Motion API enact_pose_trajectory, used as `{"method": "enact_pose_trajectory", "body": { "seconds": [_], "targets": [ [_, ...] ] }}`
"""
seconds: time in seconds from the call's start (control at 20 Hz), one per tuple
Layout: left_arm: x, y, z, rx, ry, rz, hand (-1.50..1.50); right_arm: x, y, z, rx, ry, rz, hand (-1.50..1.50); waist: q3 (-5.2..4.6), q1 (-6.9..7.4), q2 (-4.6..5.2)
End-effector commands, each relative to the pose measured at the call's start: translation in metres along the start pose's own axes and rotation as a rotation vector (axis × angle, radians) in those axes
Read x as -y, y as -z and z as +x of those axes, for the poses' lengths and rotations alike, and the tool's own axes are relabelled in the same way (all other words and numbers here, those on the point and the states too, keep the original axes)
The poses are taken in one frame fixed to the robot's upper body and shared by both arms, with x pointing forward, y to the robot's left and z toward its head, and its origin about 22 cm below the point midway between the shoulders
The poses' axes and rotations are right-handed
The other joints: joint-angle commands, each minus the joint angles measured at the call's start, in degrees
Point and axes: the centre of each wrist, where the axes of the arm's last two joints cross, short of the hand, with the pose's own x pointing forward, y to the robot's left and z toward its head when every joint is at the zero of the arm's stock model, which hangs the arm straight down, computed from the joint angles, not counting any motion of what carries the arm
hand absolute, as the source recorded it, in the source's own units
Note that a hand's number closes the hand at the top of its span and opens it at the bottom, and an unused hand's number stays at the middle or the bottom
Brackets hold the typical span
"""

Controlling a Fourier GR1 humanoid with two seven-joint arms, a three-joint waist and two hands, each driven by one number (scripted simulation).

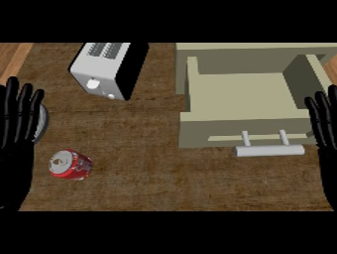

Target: Pick up the can, place it into the drawer and close the drawer

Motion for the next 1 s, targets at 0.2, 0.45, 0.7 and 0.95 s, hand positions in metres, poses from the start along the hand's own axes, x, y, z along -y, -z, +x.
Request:
{"method": "enact_pose_trajectory", "body": {
  "seconds": [0.2, 0.45, 0.7, 0.95],
  "targets": [
    [0.000, -0.013, 0.007, 0.070, -0.284, -0.496, -1.50, 0.010, 0.005, 0.016, 0.068, -0.036, -0.059, -1.50, 0.22, 1.82, -0.84],
    [-0.053, -0.036, -0.006, -0.316, -0.132, -0.582, -1.50, 0.010, -0.016, -0.015, -0.279, -0.049, -0.129, -1.50, 0.34, 2.46, -0.48],
    [-0.085, -0.030, 0.011, -0.319, -0.130, -0.588, -1.50, 0.016, -0.013, -0.002, -0.299, -0.044, -0.115, -1.50, 0.42, 1.95, -0.52],
    [-0.092, -0.038, 0.025, -0.348, -0.159, -0.568, -1.50, 0.030, -0.044, -0.029, -0.314, -0.042, -0.137, -1.50, 0.46, 1.96, -0.49]
  ]
}}
